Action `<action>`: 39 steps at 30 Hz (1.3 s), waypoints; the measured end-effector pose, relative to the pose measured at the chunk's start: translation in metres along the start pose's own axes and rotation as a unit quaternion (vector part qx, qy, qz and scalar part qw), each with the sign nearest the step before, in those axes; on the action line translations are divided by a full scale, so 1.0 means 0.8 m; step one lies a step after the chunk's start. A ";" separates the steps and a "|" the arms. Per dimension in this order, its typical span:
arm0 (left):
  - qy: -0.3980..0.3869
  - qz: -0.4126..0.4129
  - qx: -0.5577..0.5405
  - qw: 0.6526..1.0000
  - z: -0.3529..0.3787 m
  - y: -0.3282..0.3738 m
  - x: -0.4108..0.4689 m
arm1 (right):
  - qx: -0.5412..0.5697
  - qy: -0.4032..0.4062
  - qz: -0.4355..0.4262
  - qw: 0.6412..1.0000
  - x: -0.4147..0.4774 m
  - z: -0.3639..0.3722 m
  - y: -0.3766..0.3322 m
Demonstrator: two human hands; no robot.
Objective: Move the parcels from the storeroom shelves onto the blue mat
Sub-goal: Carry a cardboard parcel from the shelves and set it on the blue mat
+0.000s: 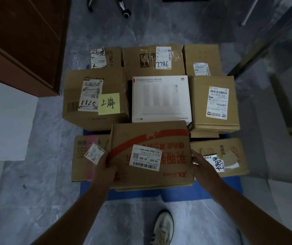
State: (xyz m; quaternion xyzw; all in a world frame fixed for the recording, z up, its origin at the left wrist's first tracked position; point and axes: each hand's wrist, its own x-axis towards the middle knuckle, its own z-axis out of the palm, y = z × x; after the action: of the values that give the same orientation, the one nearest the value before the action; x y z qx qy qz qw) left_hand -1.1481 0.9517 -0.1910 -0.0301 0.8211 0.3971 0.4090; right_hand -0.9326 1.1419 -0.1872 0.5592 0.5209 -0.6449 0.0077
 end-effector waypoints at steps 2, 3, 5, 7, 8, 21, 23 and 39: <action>0.004 0.019 -0.019 1.000 -0.006 0.012 -0.021 | -0.026 0.011 0.004 1.000 -0.016 0.001 -0.008; 0.004 0.030 -0.035 0.999 -0.010 0.021 -0.036 | -0.039 0.018 0.010 0.999 -0.028 0.000 -0.015; -0.003 0.049 -0.046 0.998 -0.022 0.046 -0.068 | -0.077 -0.004 0.011 0.997 -0.054 -0.003 -0.037; -0.026 0.075 -0.030 0.996 -0.033 0.081 -0.101 | -0.119 -0.040 0.018 0.992 -0.085 -0.005 -0.075; -0.043 0.093 -0.013 0.995 -0.039 0.102 -0.121 | -0.123 -0.045 0.009 0.991 -0.103 -0.005 -0.101; -0.028 0.388 0.130 0.912 -0.190 0.447 -0.435 | -0.224 -0.006 -0.277 0.934 -0.424 -0.046 -0.479; -0.042 0.439 0.145 0.886 -0.209 0.497 -0.472 | -0.248 0.010 -0.296 0.922 -0.459 -0.046 -0.520; -0.103 0.628 0.365 0.680 -0.294 0.626 -0.533 | -0.332 0.280 -0.317 0.843 -0.653 -0.037 -0.587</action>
State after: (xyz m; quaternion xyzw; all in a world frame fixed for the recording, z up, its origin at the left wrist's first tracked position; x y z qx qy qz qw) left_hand -1.2052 1.0173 0.5021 0.6848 0.6800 0.2305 0.1244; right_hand -0.9938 1.0776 0.5104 0.4847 0.8326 -0.2166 -0.1578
